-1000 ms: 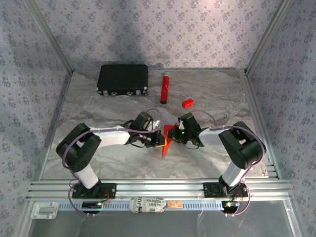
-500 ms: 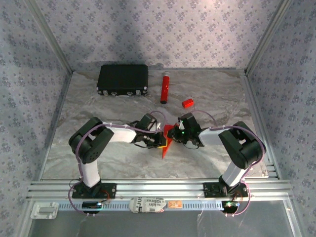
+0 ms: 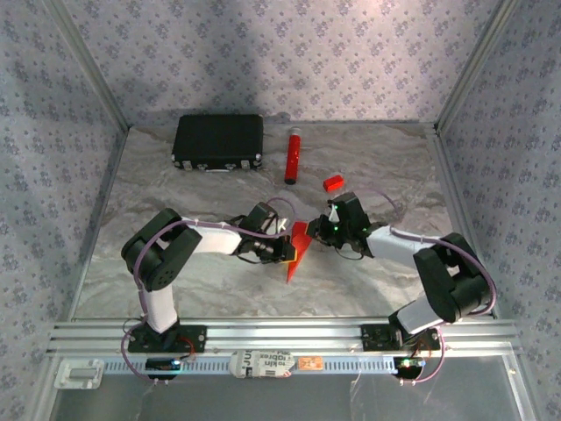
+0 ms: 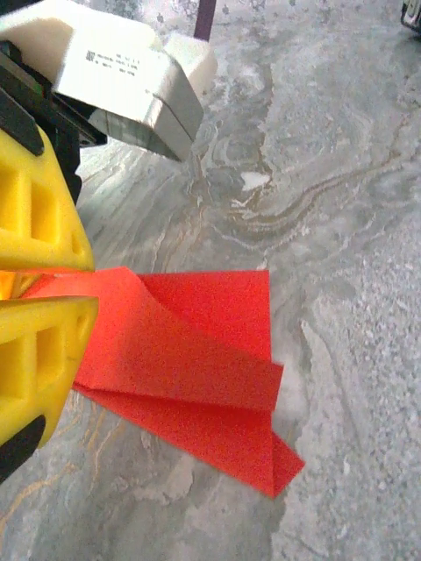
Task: Fold a paper plane with a square sheet of paper (pick it up from the middle)
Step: Fold the wing for the fifth time at the center of the table.
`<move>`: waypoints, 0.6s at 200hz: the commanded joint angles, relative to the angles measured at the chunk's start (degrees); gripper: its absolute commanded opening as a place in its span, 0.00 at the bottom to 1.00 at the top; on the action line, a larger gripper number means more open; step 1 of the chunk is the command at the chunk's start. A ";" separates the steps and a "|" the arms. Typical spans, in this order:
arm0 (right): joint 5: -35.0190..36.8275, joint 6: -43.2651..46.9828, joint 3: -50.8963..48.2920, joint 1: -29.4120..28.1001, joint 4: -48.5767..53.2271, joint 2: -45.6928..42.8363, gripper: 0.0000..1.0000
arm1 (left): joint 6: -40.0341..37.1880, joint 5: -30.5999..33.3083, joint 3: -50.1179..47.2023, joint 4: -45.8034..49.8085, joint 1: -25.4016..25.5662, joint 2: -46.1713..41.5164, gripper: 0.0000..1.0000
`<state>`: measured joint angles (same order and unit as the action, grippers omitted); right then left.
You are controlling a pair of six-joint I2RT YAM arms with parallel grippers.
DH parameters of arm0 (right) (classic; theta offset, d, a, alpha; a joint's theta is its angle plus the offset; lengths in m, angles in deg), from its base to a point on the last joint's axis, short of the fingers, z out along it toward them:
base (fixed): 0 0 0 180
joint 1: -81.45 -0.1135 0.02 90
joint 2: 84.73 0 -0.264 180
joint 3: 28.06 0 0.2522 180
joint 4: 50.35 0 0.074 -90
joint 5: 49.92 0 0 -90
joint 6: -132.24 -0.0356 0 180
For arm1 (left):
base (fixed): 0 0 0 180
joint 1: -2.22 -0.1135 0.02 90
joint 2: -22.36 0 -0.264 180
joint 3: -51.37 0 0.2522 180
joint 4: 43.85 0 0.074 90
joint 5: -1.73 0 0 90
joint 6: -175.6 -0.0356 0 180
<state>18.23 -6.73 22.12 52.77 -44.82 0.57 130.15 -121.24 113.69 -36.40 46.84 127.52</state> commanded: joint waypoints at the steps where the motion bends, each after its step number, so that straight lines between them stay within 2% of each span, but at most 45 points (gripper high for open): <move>1: 0.39 1.60 1.10 -1.38 2.65 0.44 0.15 | -2.35 1.48 -2.26 8.40 0.29 2.23 0.00; 59: 1.26 1.99 5.30 -4.09 2.57 7.79 0.14 | -2.47 0.56 -1.96 8.51 -0.58 2.83 0.00; 120: 2.87 3.36 5.40 -0.76 2.21 12.94 0.13 | -2.73 -0.15 -3.13 8.42 -1.10 3.97 0.00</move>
<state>19.19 -5.55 26.69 50.08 -43.86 11.65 128.84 -123.76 113.69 -35.96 46.03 127.92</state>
